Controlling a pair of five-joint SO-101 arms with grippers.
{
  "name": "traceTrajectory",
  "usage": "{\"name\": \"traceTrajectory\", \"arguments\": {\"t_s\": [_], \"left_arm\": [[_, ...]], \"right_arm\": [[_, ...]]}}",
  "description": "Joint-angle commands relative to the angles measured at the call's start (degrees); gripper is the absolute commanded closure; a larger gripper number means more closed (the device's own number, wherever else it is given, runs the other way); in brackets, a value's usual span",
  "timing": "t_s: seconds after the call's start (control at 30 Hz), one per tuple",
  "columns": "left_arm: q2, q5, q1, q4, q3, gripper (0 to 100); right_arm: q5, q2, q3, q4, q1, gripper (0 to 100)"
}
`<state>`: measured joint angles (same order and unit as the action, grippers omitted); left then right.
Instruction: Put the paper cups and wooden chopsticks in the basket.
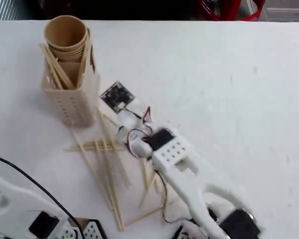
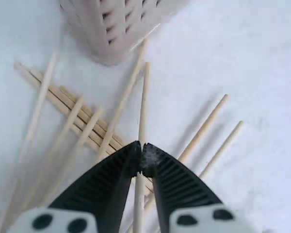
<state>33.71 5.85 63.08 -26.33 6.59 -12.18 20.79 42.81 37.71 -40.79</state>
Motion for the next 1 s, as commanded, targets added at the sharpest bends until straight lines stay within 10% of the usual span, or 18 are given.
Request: {"name": "traceTrajectory", "arguments": {"t_s": [0.0, 0.23, 0.6, 0.97], "left_arm": [[0.84, -0.79, -1.1, 2.29, -0.18, 76], [0.84, -0.79, -1.1, 2.11, -0.18, 76], [0.84, -0.88, -1.19, 2.11, -0.18, 76], [0.66, -0.88, -0.84, 2.11, -0.18, 76]], "right_arm": [[0.0, 18.68, -0.62, 5.67, 0.66, 98.2], [-2.2, 26.59, -0.7, 14.29, 6.2, 97.9], [-2.29, -11.47, -13.36, 15.08, 1.8, 70.3], [3.43, -33.71, -24.62, 11.21, 4.26, 66.1]]}}
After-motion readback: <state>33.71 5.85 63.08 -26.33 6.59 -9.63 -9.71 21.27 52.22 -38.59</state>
